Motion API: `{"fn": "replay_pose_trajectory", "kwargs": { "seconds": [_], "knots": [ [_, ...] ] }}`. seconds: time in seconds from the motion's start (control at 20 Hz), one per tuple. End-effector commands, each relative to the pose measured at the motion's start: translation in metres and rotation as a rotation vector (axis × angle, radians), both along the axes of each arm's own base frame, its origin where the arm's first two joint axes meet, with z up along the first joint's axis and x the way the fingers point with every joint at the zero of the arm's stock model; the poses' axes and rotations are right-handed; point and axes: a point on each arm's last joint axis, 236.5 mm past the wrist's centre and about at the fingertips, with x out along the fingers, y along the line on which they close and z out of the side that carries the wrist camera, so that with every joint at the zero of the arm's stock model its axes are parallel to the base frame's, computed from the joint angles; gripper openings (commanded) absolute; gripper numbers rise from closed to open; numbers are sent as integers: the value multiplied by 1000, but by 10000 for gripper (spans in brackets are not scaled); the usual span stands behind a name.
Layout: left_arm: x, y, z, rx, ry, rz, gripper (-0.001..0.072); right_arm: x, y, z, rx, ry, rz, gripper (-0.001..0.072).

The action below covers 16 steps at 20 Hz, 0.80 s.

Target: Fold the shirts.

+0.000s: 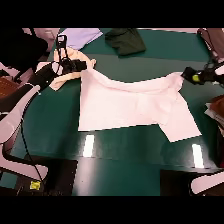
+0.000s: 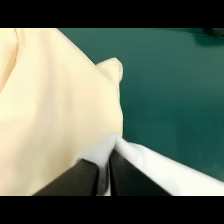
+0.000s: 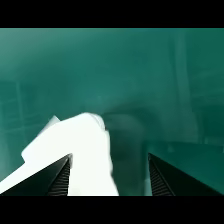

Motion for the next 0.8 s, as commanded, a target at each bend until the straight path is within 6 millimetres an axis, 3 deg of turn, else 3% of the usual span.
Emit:
{"fn": "replay_pose_trajectory", "kwargs": {
  "seconds": [0.0,0.1,0.15,0.2,0.3,0.55,0.65,0.75],
  "knots": [
    [2,6,2,-19,31,2,705,-16,-19,32,50,39,86,535],
    [-7,-3,12,-34,86,-47,716,-45,-25,39,63,96,149,534],
    [-15,-4,16,-39,124,-71,706,-63,-28,33,86,148,161,534],
    [-27,-3,15,-40,170,-91,593,-82,-29,23,112,202,177,529],
    [-61,5,-4,-51,327,-135,551,-111,-22,-1,176,262,225,498],
    [-169,8,-62,-212,716,-228,555,-140,-6,-50,218,341,300,498],
    [-196,8,-75,-219,784,-238,555,-152,2,-64,257,399,338,498],
    [-210,8,-78,-208,811,-252,555,-151,7,-71,267,409,344,498]
  ]
}}
